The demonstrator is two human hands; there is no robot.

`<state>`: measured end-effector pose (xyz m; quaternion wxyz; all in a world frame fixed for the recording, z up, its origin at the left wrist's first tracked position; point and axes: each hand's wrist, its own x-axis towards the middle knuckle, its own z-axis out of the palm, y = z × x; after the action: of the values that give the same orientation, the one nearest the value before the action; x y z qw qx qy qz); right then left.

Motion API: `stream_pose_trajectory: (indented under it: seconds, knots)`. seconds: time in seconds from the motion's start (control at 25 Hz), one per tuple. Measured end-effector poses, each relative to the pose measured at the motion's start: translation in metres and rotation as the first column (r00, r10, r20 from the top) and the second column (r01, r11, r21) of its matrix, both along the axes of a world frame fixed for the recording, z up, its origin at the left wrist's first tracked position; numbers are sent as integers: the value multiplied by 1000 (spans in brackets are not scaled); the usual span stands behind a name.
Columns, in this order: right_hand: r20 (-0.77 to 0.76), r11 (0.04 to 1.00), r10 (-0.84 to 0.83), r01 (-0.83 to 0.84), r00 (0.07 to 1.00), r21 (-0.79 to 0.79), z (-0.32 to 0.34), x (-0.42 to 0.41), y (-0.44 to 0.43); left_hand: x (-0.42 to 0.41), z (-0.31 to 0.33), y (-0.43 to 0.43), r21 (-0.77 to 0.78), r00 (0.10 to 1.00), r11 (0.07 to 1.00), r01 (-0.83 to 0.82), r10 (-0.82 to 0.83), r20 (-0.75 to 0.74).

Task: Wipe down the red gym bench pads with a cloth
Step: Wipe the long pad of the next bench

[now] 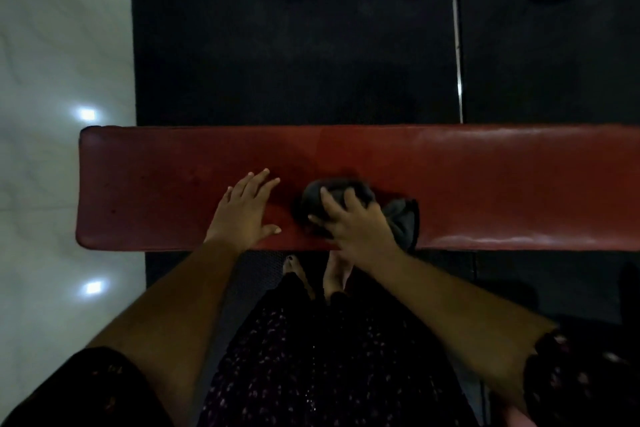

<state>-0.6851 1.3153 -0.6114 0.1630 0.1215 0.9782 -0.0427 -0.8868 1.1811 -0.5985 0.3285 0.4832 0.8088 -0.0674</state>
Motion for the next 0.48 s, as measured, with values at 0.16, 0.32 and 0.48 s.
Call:
stream_pose_trajectory:
  seconds: [0.16, 0.32, 0.48]
  knots:
    - [61, 986, -165, 164, 984, 20, 10, -75, 74, -6, -1, 0, 4, 999, 1000, 30, -30, -19]
    - [186, 958, -286, 277, 940, 69, 25, -118, 112, -10, -5, -4, 23, 995, 996, 81, -79, -52]
    - [92, 989, -150, 149, 984, 23, 17, -104, 49, -14, -9, -10, 64, 993, 993, 102, -97, -72]
